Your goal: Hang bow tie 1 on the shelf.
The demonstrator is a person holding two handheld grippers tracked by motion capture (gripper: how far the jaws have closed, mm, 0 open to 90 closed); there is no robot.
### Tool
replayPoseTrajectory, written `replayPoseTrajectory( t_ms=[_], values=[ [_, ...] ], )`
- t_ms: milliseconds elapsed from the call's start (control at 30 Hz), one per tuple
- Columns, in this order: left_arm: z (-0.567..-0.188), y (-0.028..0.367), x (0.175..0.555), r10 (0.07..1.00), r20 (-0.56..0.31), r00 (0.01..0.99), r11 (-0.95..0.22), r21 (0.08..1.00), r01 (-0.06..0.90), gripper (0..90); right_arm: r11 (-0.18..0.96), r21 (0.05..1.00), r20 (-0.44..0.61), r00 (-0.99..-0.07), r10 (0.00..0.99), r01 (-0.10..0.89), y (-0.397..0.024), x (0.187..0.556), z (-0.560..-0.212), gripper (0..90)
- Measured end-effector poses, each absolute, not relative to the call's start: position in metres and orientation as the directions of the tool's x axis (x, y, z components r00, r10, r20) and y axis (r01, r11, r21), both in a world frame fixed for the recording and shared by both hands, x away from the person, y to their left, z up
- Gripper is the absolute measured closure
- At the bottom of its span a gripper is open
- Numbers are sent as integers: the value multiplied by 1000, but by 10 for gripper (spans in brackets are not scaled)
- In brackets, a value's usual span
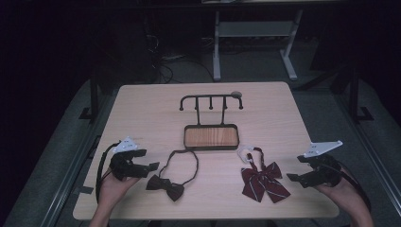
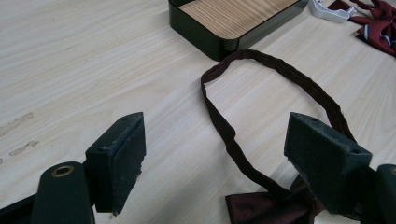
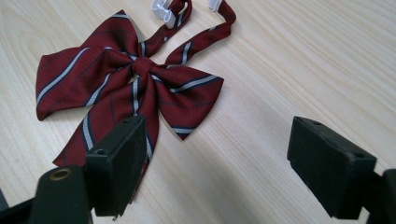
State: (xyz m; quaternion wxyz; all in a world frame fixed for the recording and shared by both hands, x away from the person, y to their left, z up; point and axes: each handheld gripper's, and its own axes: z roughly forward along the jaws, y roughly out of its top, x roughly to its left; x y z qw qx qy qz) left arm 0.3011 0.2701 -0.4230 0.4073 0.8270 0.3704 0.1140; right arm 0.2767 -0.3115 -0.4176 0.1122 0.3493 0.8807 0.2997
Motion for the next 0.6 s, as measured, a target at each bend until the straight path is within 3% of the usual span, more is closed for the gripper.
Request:
replayPoseTrajectory(
  t_ms=[600],
  values=[
    [-423,271,299,705,-113,700,-390,763,516,203,607,587,15,-757,654,536,-294,279,-407,191]
  ],
)
